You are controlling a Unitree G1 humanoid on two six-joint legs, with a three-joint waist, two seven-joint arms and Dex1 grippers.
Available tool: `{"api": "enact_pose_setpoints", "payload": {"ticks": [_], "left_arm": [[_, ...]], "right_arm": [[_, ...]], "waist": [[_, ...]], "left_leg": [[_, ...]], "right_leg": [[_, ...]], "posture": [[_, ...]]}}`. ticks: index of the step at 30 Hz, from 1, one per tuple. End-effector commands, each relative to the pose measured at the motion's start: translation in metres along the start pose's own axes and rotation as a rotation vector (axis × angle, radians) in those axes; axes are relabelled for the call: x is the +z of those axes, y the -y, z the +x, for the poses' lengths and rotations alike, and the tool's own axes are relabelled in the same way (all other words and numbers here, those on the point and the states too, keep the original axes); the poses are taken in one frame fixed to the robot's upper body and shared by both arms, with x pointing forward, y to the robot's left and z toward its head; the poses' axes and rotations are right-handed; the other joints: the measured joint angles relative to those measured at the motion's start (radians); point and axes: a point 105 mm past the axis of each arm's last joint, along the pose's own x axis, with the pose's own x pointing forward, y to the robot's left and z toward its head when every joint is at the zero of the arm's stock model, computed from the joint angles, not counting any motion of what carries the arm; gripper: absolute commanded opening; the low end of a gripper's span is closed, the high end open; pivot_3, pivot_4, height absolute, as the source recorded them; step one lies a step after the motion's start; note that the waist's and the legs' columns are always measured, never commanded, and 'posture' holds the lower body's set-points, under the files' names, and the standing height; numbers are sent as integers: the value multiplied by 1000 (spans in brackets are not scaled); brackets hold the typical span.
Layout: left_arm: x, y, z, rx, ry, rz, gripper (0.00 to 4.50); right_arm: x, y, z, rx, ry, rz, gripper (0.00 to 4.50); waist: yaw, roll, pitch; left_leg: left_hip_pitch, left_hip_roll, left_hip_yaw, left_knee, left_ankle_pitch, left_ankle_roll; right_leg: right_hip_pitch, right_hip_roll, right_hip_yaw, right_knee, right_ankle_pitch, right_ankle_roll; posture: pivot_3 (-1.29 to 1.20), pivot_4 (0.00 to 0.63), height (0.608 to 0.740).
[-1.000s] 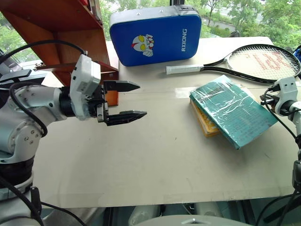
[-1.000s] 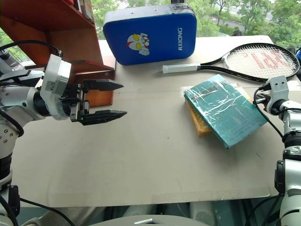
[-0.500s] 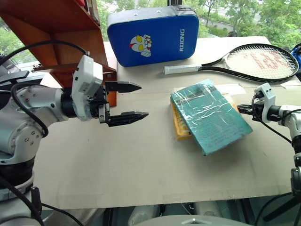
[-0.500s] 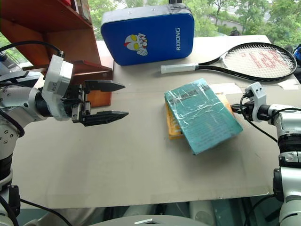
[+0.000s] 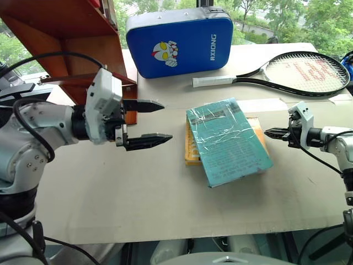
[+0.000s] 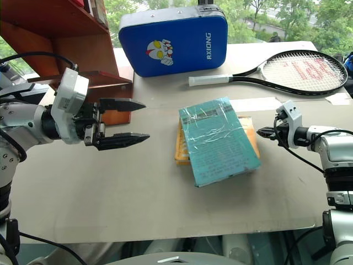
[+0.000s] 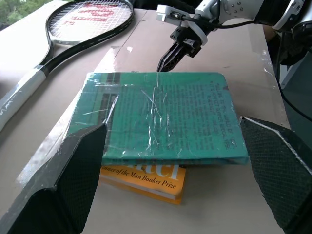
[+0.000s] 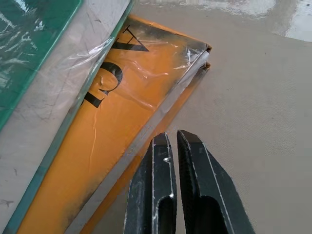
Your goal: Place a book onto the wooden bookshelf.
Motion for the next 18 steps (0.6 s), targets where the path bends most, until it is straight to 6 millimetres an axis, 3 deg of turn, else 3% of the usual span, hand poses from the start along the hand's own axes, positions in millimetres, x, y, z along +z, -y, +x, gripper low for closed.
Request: {"api": "enact_pose_setpoints", "payload": {"ticks": [1, 2, 4, 8, 12, 15, 18], "left_arm": [[-9, 0, 0, 86, 34, -27, 4500], [-16, 0, 5, 114, 41, -54, 4500], [-31, 9, 14, 127, 31, -114, 4500], [-54, 31, 31, 128, 64, -272, 4500], [-88, 53, 51, 144, -42, -395, 4500], [-104, 63, 69, 82, -17, -665, 4500], [-112, 57, 80, 82, 22, -873, 4500]], "right_arm": [[20, -1, -23, -14, 112, -95, 89], [20, -7, -30, 14, 130, -108, 89], [21, -18, -44, 62, 180, -125, 852], [28, -40, -74, 104, 283, -151, 2700], [22, -64, -102, 125, 312, -186, 4360], [12, -87, -119, 133, 312, -184, 4360], [9, -108, -126, 126, 349, -172, 4360]], "waist": [[2, 0, 0], [4, 0, 0], [9, 0, 0], [16, 1, -1], [26, 0, -1], [54, 3, -3], [61, 0, -3]], "left_leg": [[0, 0, 0, 0, 0, 0], [0, 0, 0, 0, 0, 0], [0, 0, 0, 1, 0, 0], [-1, 0, 0, 1, 0, 0], [0, 0, 0, 1, 0, 0], [5, 0, 0, 2, 0, 0], [5, 0, 0, 4, 0, 0]], "right_leg": [[0, 0, 0, 0, 0, 0], [0, 0, 0, 0, 0, 0], [0, 0, 0, 0, 0, 0], [0, 0, 0, 0, 0, 0], [1, 0, 1, 2, 0, 0], [5, 0, 1, 4, 1, -1], [5, 0, 1, 6, 1, -1]], "posture": [[0, 150, 740], [0, 150, 740], [0, 150, 740], [0, 150, 740], [0, 150, 740], [0, 150, 740], [0, 150, 740]]}}
